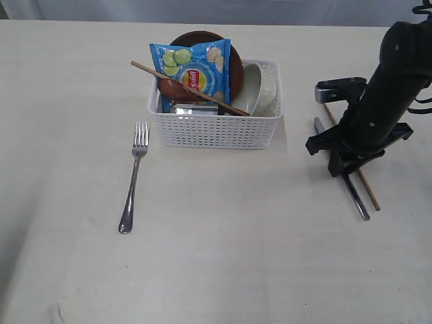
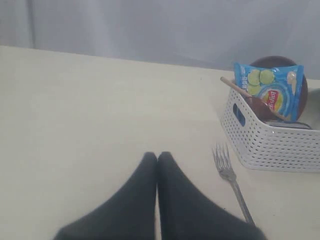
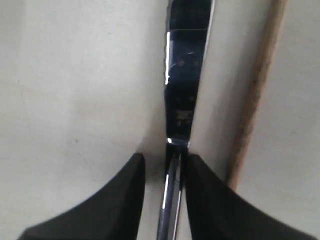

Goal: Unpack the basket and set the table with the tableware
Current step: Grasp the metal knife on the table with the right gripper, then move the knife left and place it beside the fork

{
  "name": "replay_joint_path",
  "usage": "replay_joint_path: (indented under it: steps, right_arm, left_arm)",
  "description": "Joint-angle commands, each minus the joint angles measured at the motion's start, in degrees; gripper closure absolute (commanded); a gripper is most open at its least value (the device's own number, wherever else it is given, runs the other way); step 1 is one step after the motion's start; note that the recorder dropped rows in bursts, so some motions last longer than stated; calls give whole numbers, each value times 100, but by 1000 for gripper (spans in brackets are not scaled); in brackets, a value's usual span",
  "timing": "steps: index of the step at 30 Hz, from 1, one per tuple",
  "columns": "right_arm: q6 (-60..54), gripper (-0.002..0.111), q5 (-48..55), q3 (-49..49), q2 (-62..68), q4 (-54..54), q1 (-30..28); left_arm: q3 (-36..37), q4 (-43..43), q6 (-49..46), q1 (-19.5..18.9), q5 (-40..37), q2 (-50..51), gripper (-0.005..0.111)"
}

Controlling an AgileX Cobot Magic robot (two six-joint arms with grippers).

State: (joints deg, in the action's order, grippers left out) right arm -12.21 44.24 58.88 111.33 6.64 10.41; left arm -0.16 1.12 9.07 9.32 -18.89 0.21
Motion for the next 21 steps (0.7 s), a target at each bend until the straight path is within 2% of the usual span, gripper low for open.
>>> replay_joint_path:
  steps: [1, 3, 6, 12, 21]
  right_arm:
    - [-65, 95, -197, -46, 436, -28, -29]
    - [-53, 109, -197, -46, 465, -28, -29]
    - [-45, 109, -182, -36, 284, -6, -14]
    - [84, 109, -51, -36, -1047, 275, 5]
    - [181, 109, 646, -36, -2652, 1192, 172]
  left_arm:
    - [16, 68, -3, -6, 63, -21, 107]
    - [16, 68, -3, -6, 63, -21, 107]
    - [16, 68, -3, -6, 63, -21, 107]
    - [16, 68, -3, -6, 63, -21, 107]
    - [16, 38, -3, -6, 63, -21, 107]
